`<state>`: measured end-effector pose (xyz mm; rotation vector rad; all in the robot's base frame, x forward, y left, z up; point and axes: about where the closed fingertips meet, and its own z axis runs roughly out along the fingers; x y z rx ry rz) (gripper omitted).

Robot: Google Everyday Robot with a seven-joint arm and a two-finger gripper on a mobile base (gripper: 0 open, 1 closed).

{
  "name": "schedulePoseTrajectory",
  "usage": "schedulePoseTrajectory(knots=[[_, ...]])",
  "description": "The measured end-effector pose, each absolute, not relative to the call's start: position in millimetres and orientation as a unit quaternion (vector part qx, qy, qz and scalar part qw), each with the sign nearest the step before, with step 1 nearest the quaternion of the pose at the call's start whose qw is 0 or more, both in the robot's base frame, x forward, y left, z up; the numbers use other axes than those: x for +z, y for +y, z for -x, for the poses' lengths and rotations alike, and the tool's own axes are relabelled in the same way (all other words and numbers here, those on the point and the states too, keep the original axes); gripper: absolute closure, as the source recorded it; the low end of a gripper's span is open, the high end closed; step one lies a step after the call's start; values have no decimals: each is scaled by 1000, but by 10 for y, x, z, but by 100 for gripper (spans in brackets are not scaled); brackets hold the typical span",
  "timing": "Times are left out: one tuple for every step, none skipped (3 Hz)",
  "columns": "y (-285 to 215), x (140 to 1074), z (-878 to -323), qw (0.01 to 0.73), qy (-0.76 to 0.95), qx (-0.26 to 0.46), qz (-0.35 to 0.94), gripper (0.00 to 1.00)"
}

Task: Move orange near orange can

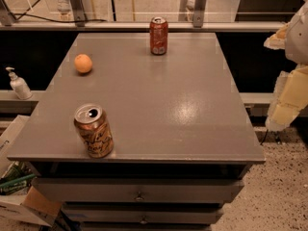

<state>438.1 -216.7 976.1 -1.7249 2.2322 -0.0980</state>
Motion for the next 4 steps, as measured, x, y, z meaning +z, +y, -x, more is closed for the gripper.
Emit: schedulePoseTrajectory(knots=[[-2167,9761,-4381,159,781,-34,603,0],[-1996,9676,-4427,181,780,-16,599,0],[-1618,9484,-4526,223,773,22,593,0],[-1208,9296,-4670,261,764,55,588,0]])
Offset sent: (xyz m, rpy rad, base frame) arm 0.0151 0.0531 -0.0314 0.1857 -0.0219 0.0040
